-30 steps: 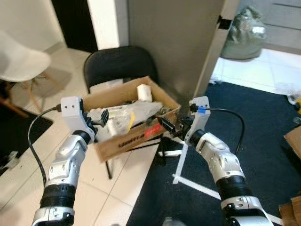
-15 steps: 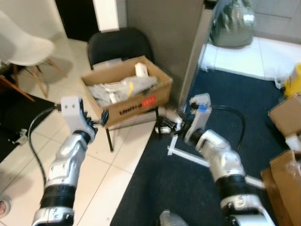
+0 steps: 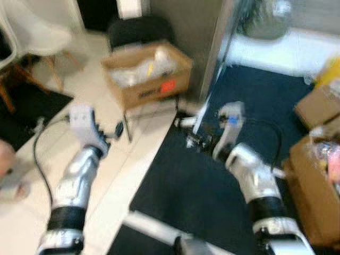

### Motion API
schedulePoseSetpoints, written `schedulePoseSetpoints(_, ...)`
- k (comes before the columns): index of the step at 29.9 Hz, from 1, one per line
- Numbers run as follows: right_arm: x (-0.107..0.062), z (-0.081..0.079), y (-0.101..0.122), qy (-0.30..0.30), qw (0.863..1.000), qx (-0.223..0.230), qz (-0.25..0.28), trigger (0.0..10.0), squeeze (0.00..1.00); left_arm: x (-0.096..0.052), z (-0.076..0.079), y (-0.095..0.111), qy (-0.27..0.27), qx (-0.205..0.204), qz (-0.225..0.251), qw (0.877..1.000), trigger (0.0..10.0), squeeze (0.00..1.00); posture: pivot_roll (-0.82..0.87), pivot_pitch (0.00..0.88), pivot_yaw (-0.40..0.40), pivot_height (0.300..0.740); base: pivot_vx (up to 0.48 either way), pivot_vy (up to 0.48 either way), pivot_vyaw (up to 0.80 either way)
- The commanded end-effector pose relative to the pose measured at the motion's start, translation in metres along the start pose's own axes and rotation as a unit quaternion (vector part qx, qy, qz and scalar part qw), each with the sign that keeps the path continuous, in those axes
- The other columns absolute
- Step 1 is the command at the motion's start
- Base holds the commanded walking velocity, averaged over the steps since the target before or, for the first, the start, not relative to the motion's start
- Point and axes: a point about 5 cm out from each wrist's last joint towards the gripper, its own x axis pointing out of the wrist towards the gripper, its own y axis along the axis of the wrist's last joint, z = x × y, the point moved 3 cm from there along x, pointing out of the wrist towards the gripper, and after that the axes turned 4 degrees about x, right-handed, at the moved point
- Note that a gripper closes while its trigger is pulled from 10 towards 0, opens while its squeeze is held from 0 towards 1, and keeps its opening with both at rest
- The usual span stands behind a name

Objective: Picking trash to rubbish bin

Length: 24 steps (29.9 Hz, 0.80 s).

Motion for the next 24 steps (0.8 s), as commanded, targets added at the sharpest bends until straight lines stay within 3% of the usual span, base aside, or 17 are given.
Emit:
schedulePoseSetpoints(1,-0.0005,0.0008,0.0006,-0.001,1.000,-0.004,-0.002,10.0,0.00,-0.0010,-0.0030,-0.0009,0.005,0.002,-0.002,1.000,10.0,0.00,-0.11,0.000,0.047,0.740,-0.480,0.000,0.00)
schedulePoseSetpoints(12,-0.0010,0.0012,0.0012,0.000,1.000,-0.005,0.000,10.0,0.00,-0.0008,-0.0028,-0.0010,0.006,0.001,-0.001,1.000,10.0,0.00,-0.11,0.000,0.046,0.740,-0.453,0.000,0.00)
schedulePoseSetpoints(21,-0.0024,0.0005,0.0045,0.003,1.000,-0.007,0.015,10.0,0.00,-0.0008,-0.0030,-0.0011,0.006,-0.002,0.002,1.000,10.0,0.00,-0.12,0.000,0.046,0.740,0.000,0.000,0.00)
schedulePoseSetpoints(24,-0.0032,0.0001,0.0064,0.006,1.000,-0.008,0.023,10.0,0.00,-0.0007,-0.0027,-0.0011,0.005,-0.001,0.002,1.000,10.0,0.00,-0.12,0.000,0.046,0.740,0.000,0.000,0.76)
